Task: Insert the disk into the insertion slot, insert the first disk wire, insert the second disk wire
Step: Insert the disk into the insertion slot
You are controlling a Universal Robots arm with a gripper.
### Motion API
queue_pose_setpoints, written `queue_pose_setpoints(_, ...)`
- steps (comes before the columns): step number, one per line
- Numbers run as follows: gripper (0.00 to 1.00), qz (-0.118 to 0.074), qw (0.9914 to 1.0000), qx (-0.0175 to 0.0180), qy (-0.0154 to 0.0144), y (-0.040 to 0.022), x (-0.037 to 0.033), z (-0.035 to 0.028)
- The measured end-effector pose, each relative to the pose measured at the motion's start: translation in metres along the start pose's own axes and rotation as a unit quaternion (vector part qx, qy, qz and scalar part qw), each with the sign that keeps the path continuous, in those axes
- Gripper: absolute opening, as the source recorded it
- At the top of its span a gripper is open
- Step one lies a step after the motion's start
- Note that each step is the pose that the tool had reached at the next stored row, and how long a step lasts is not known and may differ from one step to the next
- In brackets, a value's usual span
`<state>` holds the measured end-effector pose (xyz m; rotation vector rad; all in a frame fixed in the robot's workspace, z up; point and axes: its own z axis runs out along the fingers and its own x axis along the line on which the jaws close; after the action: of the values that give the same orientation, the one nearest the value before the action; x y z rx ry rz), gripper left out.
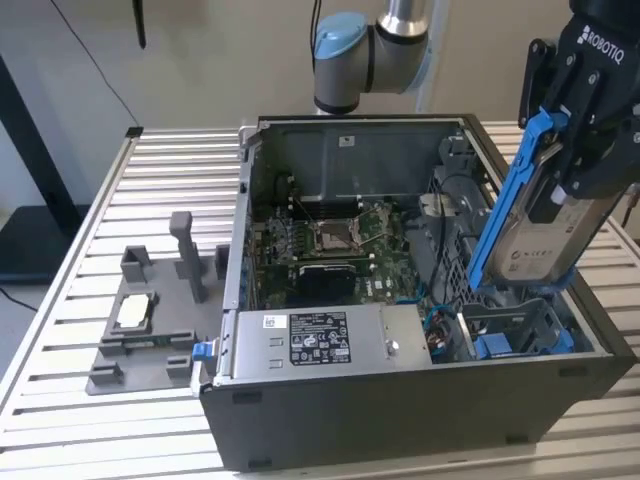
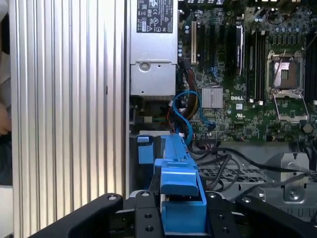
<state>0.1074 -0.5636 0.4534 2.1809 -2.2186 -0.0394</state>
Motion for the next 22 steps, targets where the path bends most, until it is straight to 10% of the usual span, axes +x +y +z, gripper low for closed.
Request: queue_pose_setpoints(22,0.33,-0.009,0.99996,0.0001,0.002,-0.006,0.0107,0.031)
